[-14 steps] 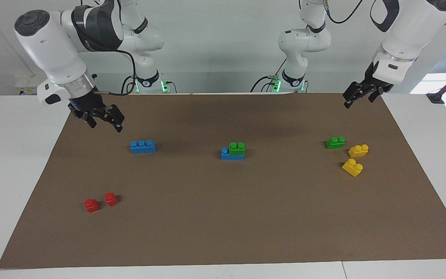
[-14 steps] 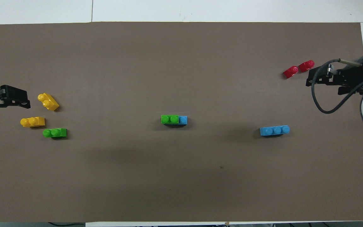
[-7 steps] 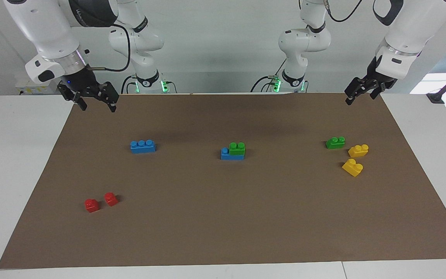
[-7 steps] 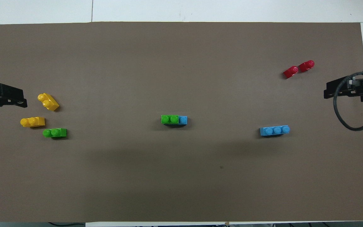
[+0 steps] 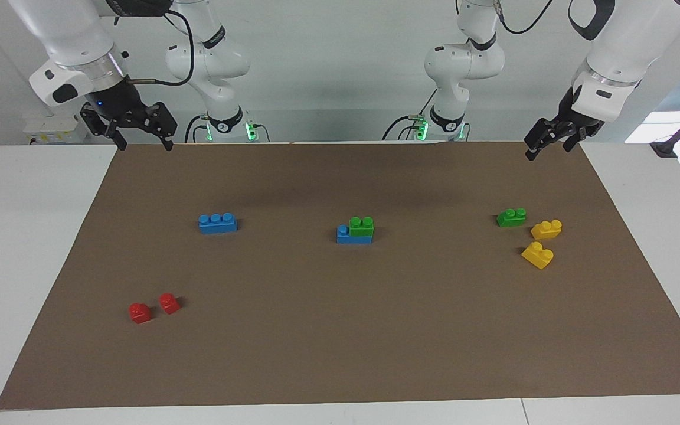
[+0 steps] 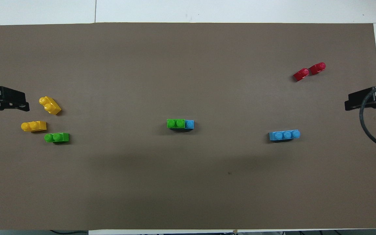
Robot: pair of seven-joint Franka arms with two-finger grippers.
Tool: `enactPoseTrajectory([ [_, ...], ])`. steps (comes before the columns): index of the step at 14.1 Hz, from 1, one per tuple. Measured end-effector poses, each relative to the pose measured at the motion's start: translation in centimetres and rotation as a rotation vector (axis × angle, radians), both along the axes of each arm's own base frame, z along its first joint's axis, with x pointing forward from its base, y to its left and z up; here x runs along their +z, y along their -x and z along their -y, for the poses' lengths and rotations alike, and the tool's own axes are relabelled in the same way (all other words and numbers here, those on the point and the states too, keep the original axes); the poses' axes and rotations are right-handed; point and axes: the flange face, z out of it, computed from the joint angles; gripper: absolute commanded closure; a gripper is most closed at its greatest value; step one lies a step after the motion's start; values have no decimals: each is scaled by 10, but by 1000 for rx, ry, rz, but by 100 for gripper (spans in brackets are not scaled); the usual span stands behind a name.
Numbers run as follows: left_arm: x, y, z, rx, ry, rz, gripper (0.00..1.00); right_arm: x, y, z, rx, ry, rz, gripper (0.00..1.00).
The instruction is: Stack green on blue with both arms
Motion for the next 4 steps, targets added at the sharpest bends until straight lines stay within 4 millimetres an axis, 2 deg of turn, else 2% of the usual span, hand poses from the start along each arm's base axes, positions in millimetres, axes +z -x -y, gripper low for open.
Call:
enactPoseTrajectory([
  [4, 0, 0, 1, -2, 1, 0, 0, 1, -1, 7, -10, 21, 10, 0],
])
